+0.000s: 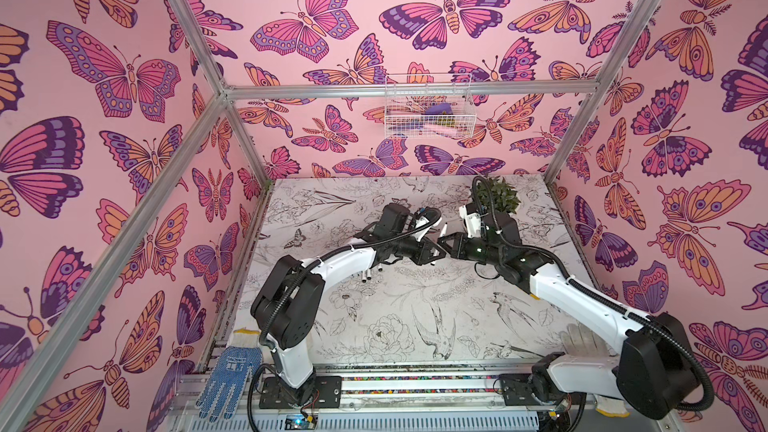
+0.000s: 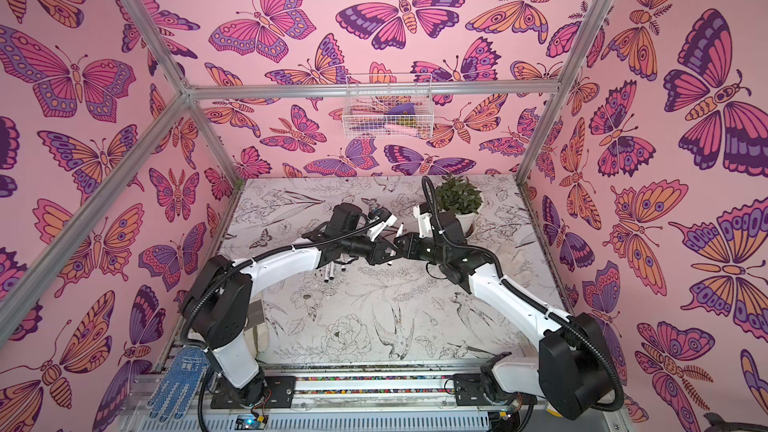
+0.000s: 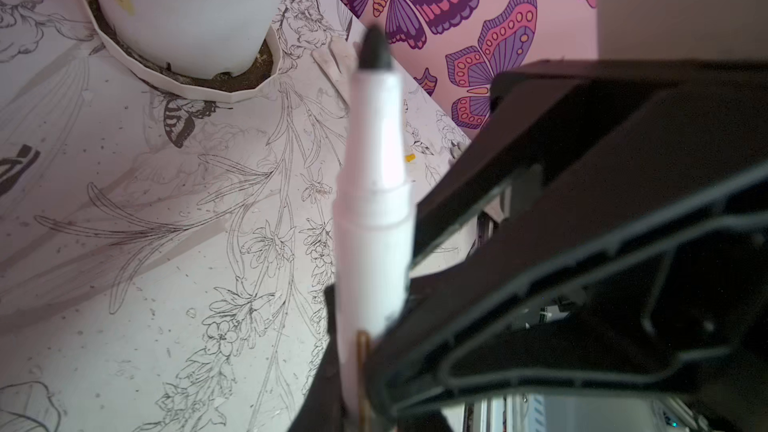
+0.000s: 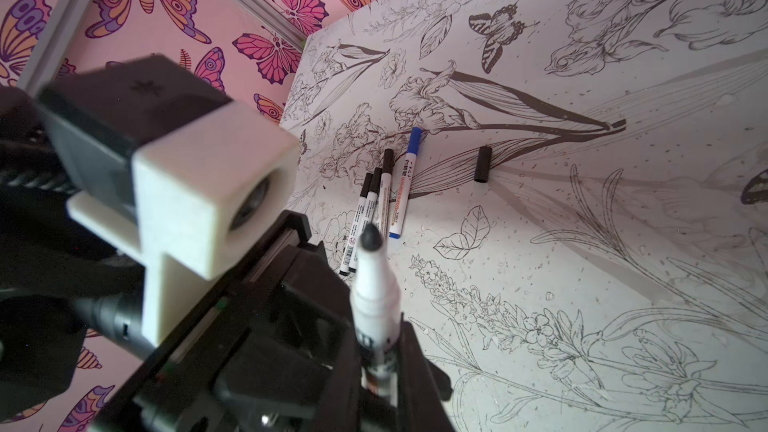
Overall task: Insert the pens into the pen caps
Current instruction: 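Pass the white marker to the left gripper and open the right gripper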
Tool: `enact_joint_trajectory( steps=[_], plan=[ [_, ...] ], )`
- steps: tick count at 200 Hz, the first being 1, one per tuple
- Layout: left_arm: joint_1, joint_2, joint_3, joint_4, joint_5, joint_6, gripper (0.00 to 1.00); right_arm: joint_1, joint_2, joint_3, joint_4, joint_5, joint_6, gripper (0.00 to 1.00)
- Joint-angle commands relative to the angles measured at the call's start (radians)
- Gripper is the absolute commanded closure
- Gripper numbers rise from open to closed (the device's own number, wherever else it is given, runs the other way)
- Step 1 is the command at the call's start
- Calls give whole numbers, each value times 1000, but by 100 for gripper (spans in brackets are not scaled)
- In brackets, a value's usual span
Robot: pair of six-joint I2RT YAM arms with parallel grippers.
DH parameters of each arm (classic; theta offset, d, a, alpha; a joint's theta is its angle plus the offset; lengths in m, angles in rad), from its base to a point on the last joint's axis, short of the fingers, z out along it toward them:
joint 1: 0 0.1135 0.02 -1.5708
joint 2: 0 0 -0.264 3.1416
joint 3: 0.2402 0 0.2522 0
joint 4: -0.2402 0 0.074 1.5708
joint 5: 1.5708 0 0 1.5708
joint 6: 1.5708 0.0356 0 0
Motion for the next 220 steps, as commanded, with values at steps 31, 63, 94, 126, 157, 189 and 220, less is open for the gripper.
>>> enact_joint_trajectory(
  steps=[31, 63, 94, 126, 157, 189, 220],
  plan=[
    [12, -26, -79, 31, -184, -19, 100, 3, 4, 21, 78, 31, 77, 84],
    [59, -99, -181, 31, -505, -115, 100, 1, 86, 75, -4, 124, 63, 57],
    [116, -196, -267, 31, -682, -169, 100, 10, 312, 259, -205, 134, -15, 56],
    [134, -238, -290, 26, -703, -147, 100, 40, 567, 536, -449, 163, -125, 56],
    [138, -239, -299, 25, -701, -152, 100, 80, 761, 772, -599, 230, -202, 56],
    [138, -243, -306, 24, -692, -155, 100, 101, 898, 923, -672, 269, -226, 57],
    [139, -255, -310, 24, -680, -138, 100, 122, 1011, 1054, -756, 380, -266, 57]
  ],
)
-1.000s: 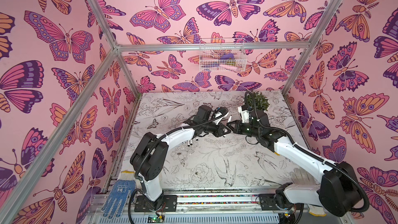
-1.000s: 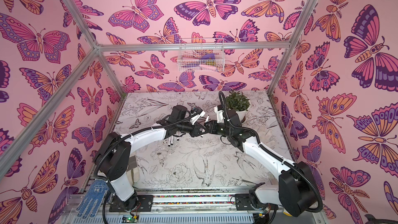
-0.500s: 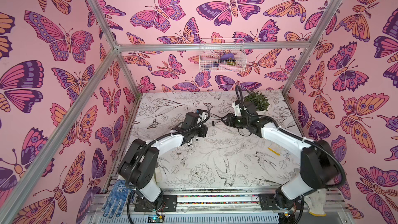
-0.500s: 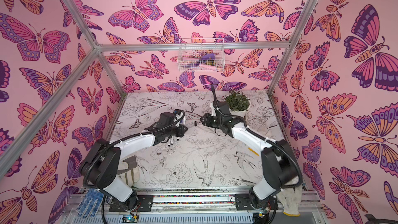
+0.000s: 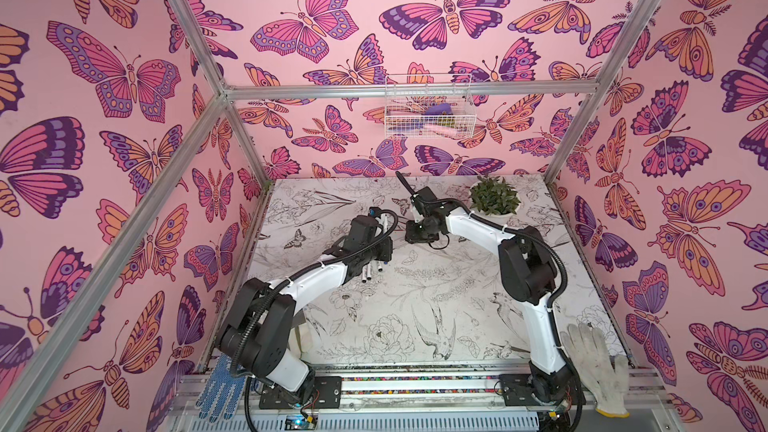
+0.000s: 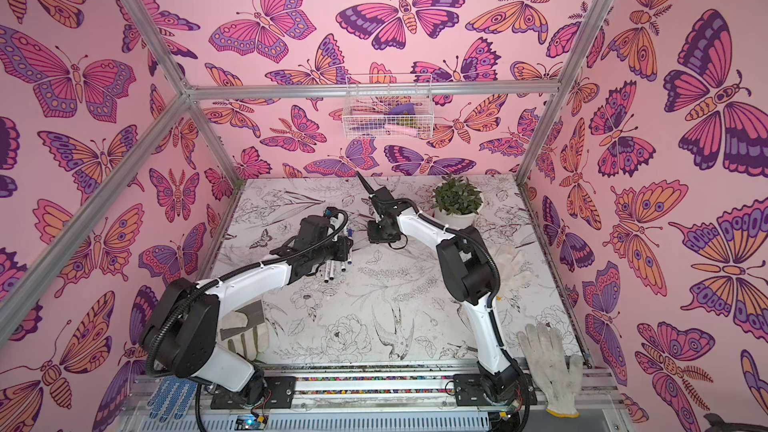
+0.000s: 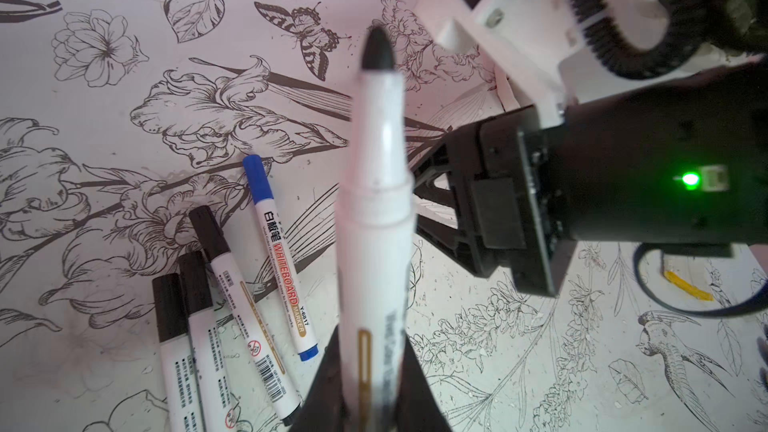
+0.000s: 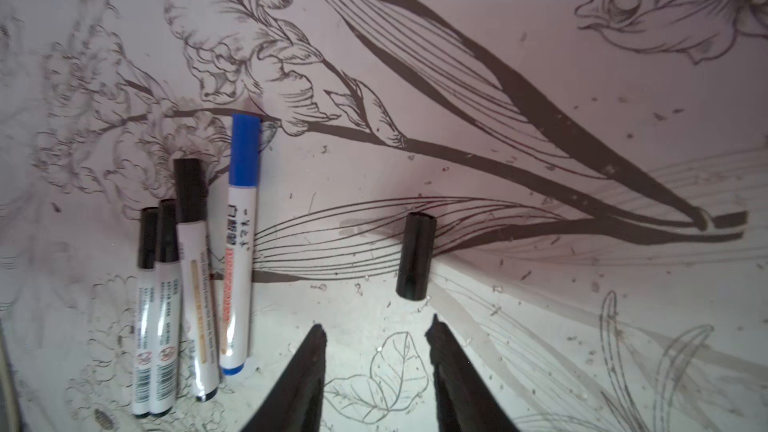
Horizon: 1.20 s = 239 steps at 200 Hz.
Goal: Insert the pens into the pen caps
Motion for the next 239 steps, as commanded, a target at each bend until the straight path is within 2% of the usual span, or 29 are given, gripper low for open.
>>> enact_joint_trajectory(
  steps=[1, 26, 70, 99, 114, 136, 161, 191, 212, 239],
  plan=[
    [7, -25, -21, -1, -5, 8, 100, 19, 71, 93, -123, 116, -64, 57],
    [7, -33, -20, 0, 10, 29, 100, 32, 129, 159, -150, 205, -96, 59],
    [8, -35, -19, -3, 34, 35, 100, 34, 222, 287, -187, 197, -98, 62],
    [8, -38, -22, -8, 43, 56, 100, 33, 248, 334, -236, 173, -89, 89],
    [7, -41, -24, -7, 65, 71, 100, 29, 206, 294, -228, 156, -85, 97],
    [2, -35, -21, -6, 133, 124, 100, 6, 43, 120, -124, 109, -58, 100],
    [-29, -21, -14, -5, 231, 186, 100, -54, -258, -181, 125, -5, 22, 100],
    [-61, 9, 3, 28, 399, 196, 100, -142, -580, -544, 431, -164, 150, 100],
    [-87, 40, 32, 30, 451, 208, 100, -179, -741, -716, 599, -223, 250, 100],
    [-119, 70, 67, 30, 491, 227, 100, -188, -842, -874, 850, -263, 395, 100]
  ],
)
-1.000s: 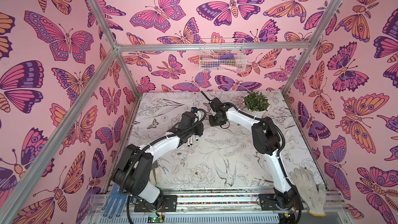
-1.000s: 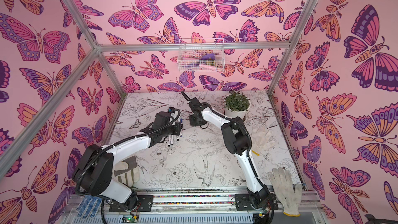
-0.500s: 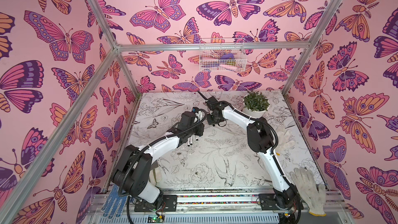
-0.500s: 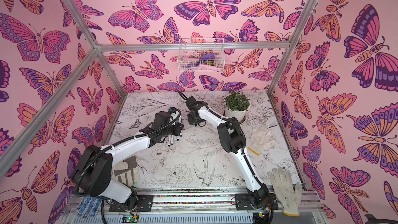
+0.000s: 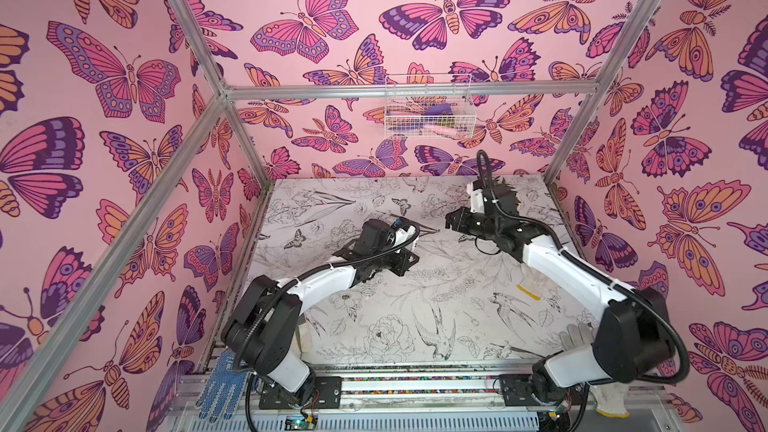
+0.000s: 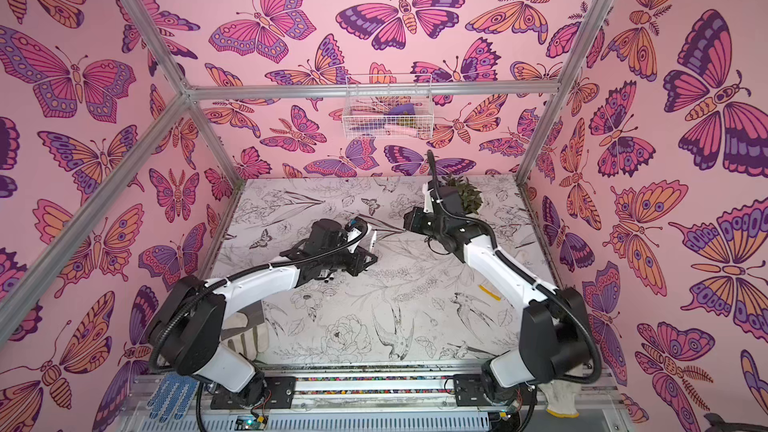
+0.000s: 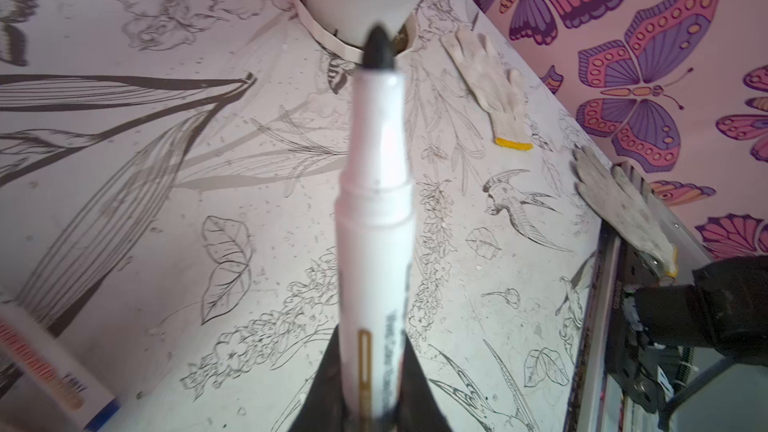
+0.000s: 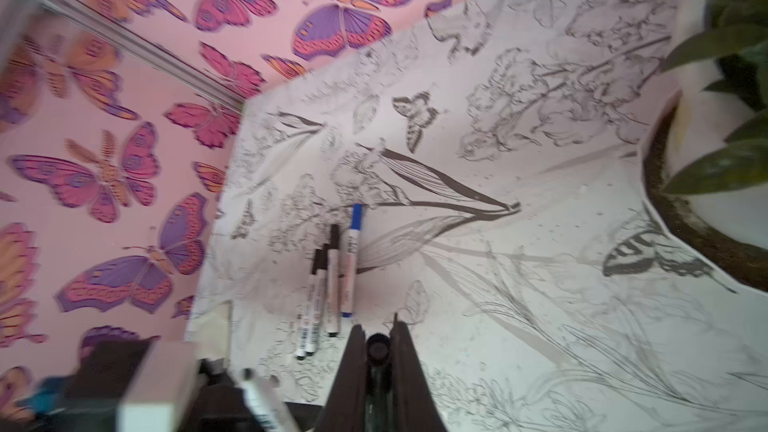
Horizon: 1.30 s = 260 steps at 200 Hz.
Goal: Insert the pens into the pen caps
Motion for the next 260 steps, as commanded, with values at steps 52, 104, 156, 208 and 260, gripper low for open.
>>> enact_joint_trajectory(
  steps=[52, 104, 156, 208, 260],
  plan=[
    [-45, 44, 67, 20, 99, 37, 100, 4, -19, -180, 482, -160, 290, 100],
    [-48, 47, 68, 19, 92, 38, 100, 5, -24, -175, 469, -205, 270, 100],
    [-47, 45, 67, 20, 85, 41, 100, 6, -29, -179, 419, -226, 229, 100],
    [-47, 45, 67, 20, 81, 40, 100, 17, -44, -179, 358, -243, 187, 100],
    [-47, 48, 68, 20, 82, 38, 100, 36, -35, -175, 369, -250, 194, 100]
  ],
)
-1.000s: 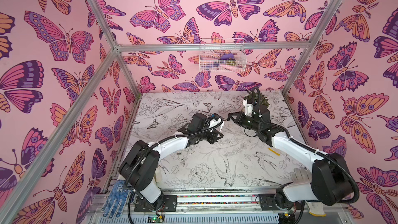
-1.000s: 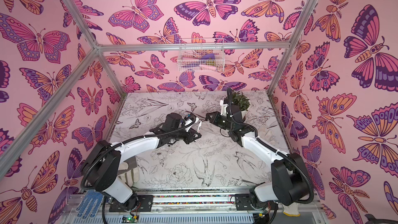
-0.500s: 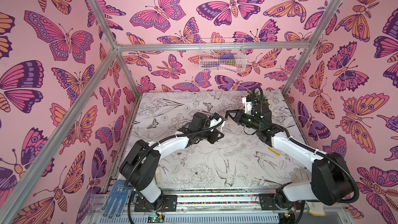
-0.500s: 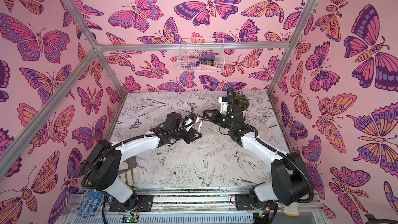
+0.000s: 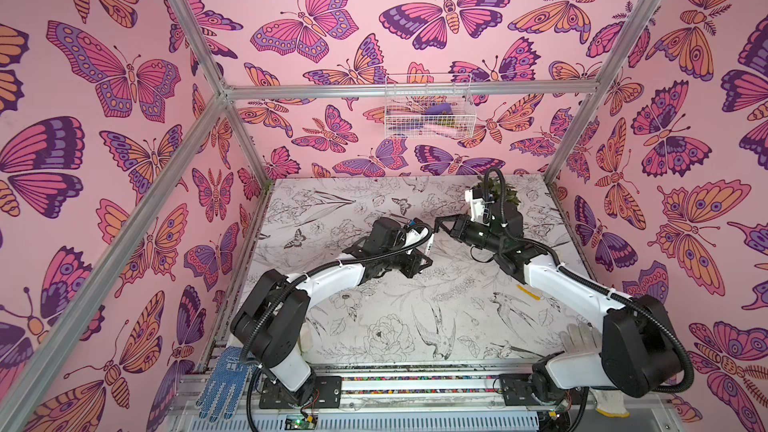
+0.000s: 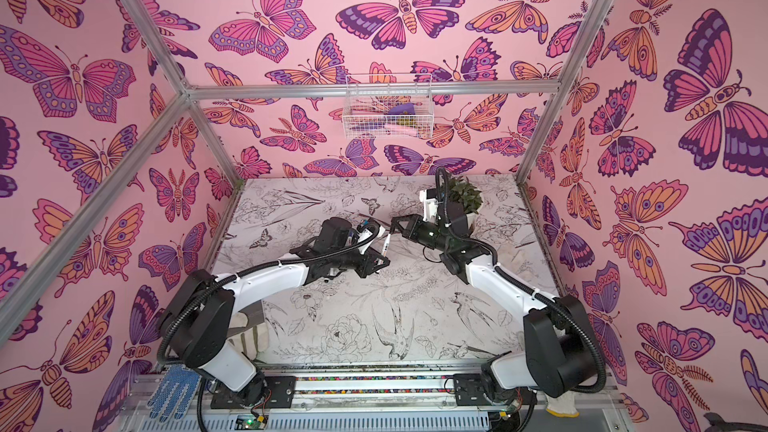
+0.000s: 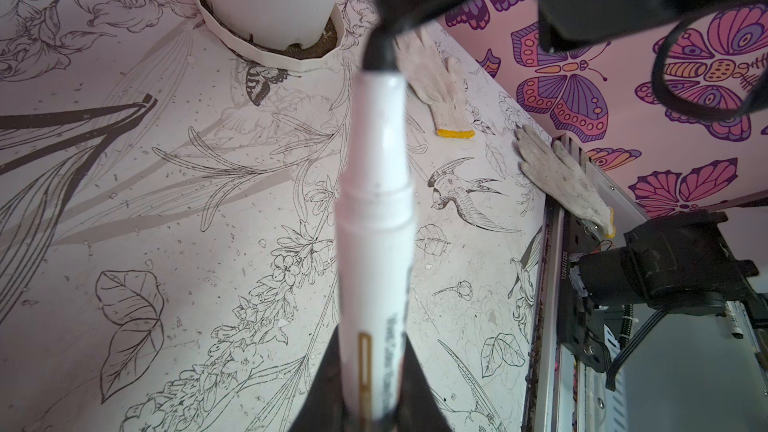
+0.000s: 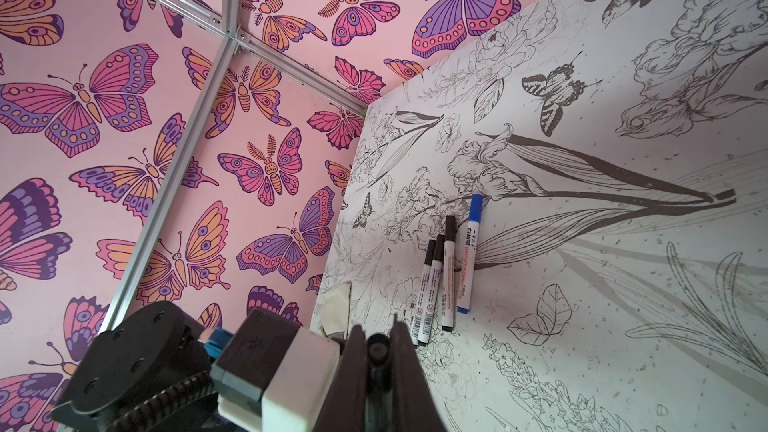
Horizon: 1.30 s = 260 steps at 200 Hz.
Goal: Insert the pens into the pen caps
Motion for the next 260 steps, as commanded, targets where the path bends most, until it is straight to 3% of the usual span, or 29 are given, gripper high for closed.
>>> enact_joint_trajectory(
  steps=[1, 172, 260],
  plan=[
    [-5, 10, 18, 10, 4, 15, 100, 26, -11, 10, -8, -28, -6, 100],
    [-4, 0, 10, 9, 9, 14, 100, 23, 22, 60, 45, -3, -24, 100],
    [-4, -10, 2, 10, 1, 20, 100, 13, 41, 85, -24, 14, -73, 100]
  ],
)
